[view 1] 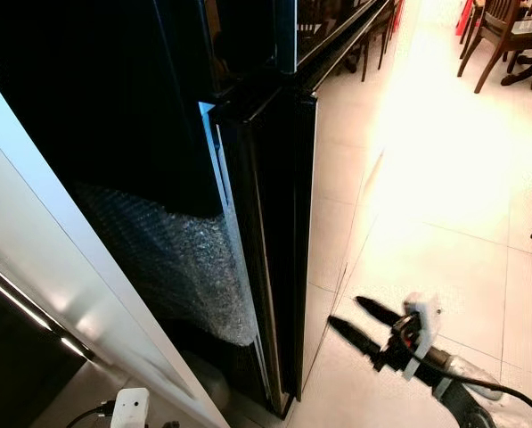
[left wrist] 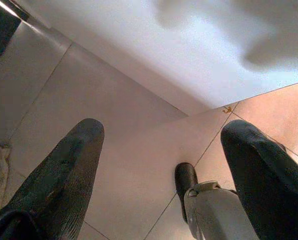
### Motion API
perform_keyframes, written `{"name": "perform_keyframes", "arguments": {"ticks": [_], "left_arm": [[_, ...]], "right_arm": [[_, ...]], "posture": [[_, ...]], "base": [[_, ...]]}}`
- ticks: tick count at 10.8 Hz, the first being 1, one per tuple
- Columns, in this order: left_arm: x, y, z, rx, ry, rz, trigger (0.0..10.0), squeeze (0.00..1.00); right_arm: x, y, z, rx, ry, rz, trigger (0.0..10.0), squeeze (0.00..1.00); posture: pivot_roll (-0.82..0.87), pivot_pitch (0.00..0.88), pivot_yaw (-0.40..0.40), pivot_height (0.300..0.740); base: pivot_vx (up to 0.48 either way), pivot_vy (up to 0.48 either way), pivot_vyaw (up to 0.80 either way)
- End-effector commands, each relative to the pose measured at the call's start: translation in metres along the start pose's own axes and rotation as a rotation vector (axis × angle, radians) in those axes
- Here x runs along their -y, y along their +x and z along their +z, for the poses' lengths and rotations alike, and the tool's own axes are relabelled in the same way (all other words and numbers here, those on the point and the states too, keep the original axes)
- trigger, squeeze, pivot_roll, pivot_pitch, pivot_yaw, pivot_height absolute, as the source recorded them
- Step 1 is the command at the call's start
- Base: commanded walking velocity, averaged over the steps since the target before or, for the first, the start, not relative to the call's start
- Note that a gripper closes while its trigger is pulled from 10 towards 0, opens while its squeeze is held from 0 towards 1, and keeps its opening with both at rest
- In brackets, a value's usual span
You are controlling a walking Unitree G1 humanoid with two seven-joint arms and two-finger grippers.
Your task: Restocking fridge
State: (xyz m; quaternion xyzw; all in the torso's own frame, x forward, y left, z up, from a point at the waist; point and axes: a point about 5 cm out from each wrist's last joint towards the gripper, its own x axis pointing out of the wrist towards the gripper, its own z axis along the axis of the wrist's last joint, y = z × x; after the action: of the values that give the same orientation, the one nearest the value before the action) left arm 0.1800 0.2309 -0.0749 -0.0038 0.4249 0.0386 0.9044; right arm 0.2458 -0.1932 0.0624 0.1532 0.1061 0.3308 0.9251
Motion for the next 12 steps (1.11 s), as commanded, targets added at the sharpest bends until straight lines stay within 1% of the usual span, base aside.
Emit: {"name": "perform_keyframes", "arguments": {"ticks": [1, 2, 3, 4, 5, 6, 7, 8, 9, 10, 11, 12], "left_arm": [[0.000, -0.001, -0.004, -0.020, -0.009, 0.004, 10.0, 0.00], [0.001, -0.001, -0.004, -0.021, -0.010, 0.004, 10.0, 0.00], [0.002, -0.001, -0.005, -0.024, -0.011, 0.004, 10.0, 0.00], [0.002, -0.001, -0.006, -0.028, -0.013, 0.005, 10.0, 0.00], [0.003, 0.000, -0.007, -0.032, -0.015, 0.009, 10.0, 0.00], [0.004, 0.000, -0.007, -0.032, -0.015, 0.012, 10.0, 0.00], [0.004, 0.000, -0.007, -0.030, -0.014, 0.013, 10.0, 0.00], [0.004, 0.000, -0.007, -0.029, -0.013, 0.013, 10.0, 0.00], [0.004, 0.000, -0.007, -0.029, -0.012, 0.014, 10.0, 0.00], [0.004, 0.000, -0.007, -0.032, -0.011, 0.018, 10.0, 0.00], [0.004, -0.001, -0.008, -0.040, -0.002, 0.027, 10.0, 0.00], [0.003, -0.001, -0.009, -0.044, 0.010, 0.028, 10.0, 0.00]], "right_arm": [[0.013, -0.007, 0.002, 0.048, 0.016, -0.115, 10.0, 0.00], [0.027, -0.016, 0.000, 0.077, 0.030, -0.242, 10.0, 0.00], [0.045, -0.030, -0.010, 0.074, 0.060, -0.417, 10.0, 0.00], [0.059, -0.045, -0.025, 0.044, 0.095, -0.567, 10.0, 0.00], [0.068, -0.062, -0.049, -0.041, 0.140, -0.715, 10.0, 0.00], [0.069, -0.073, -0.068, -0.123, 0.162, -0.792, 10.0, 0.00], [0.065, -0.079, -0.085, -0.202, 0.180, -0.833, 10.0, 0.00], [0.057, -0.085, -0.107, -0.298, 0.218, -0.868, 10.0, 0.00], [0.052, -0.089, -0.119, -0.349, 0.241, -0.892, 10.0, 0.00], [0.039, -0.098, -0.144, -0.476, 0.276, -0.943, 10.0, 0.00], [0.028, -0.103, -0.160, -0.566, 0.290, -0.957, 10.0, 0.00], [0.021, -0.099, -0.168, -0.576, 0.318, -0.942, 10.0, 0.00]], "posture": [[-0.16, 0.000, 0.064, 0.740], [-0.16, 0.000, 0.063, 0.740], [-0.17, 0.000, 0.062, 0.740], [-0.17, 0.000, 0.061, 0.740], [-0.17, 0.000, 0.057, 0.740], [-0.16, 0.000, 0.055, 0.740], [-0.16, 0.000, 0.053, 0.740], [-0.16, 0.000, 0.057, 0.740], [-0.16, 0.000, 0.057, 0.740], [-0.15, 0.000, 0.057, 0.740], [-0.13, 0.000, 0.053, 0.740], [-0.11, 0.000, 0.051, 0.740]], "base": [[0.000, 0.000, 0.00], [0.000, 0.000, 0.00], [0.000, 0.000, 0.00], [0.000, 0.000, 0.00], [0.000, 0.000, 0.00], [0.000, 0.000, 0.00], [0.000, 0.000, 0.00], [0.000, 0.000, 0.00], [0.000, 0.000, 0.00], [0.000, 0.000, 0.00], [0.000, 0.000, 0.00], [0.000, 0.000, 0.00]]}}
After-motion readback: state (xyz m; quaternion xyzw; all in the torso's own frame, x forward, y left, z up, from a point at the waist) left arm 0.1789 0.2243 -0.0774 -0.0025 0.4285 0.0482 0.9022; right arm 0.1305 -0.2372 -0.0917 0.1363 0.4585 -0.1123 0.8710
